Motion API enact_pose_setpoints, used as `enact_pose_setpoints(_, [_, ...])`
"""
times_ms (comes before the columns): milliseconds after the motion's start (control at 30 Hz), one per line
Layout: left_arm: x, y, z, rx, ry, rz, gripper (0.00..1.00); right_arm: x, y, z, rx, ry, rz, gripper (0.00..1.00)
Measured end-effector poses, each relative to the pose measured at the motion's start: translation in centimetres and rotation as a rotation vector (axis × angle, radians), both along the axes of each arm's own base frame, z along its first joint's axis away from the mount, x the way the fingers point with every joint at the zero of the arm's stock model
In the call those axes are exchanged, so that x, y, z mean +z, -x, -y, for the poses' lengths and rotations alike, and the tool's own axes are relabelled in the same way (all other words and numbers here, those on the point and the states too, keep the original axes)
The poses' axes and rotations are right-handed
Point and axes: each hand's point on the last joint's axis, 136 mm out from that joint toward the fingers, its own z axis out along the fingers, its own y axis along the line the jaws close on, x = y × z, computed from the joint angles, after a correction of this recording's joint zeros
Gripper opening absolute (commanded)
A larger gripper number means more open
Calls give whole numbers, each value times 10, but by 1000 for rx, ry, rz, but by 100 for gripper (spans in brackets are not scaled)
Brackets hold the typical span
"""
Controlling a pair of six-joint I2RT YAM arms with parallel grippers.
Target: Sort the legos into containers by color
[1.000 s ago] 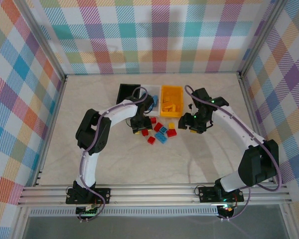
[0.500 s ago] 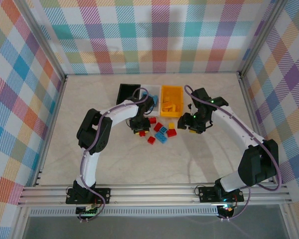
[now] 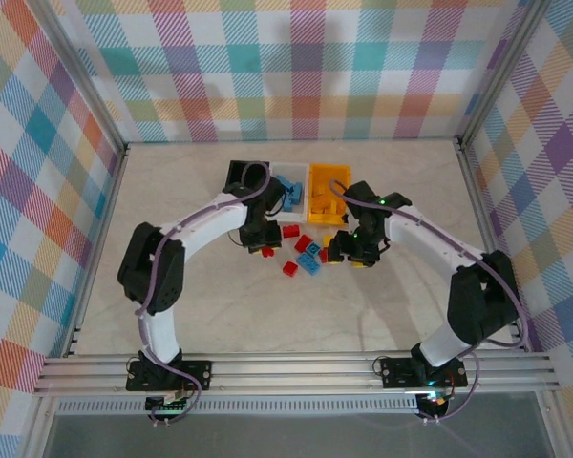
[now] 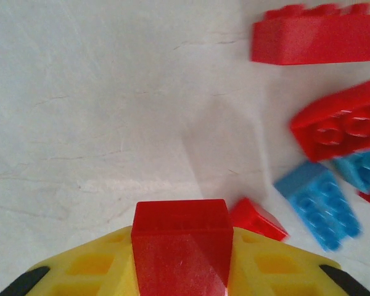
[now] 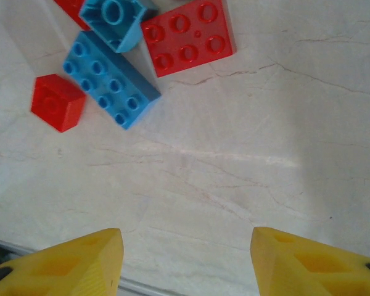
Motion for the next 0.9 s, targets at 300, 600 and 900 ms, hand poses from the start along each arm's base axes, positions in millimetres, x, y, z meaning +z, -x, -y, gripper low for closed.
enact_pose_setpoints(300, [61, -48, -26, 78, 74, 113, 38, -42, -9, -1, 26, 66, -80, 58])
enact_pose_setpoints(600, [59, -151, -45, 141, 57, 188, 38, -36, -21, -5, 35, 65, -42, 58])
enact_pose_setpoints(900, [13, -177, -60, 156, 1, 101, 55, -50, -38, -7, 59, 109, -39, 58])
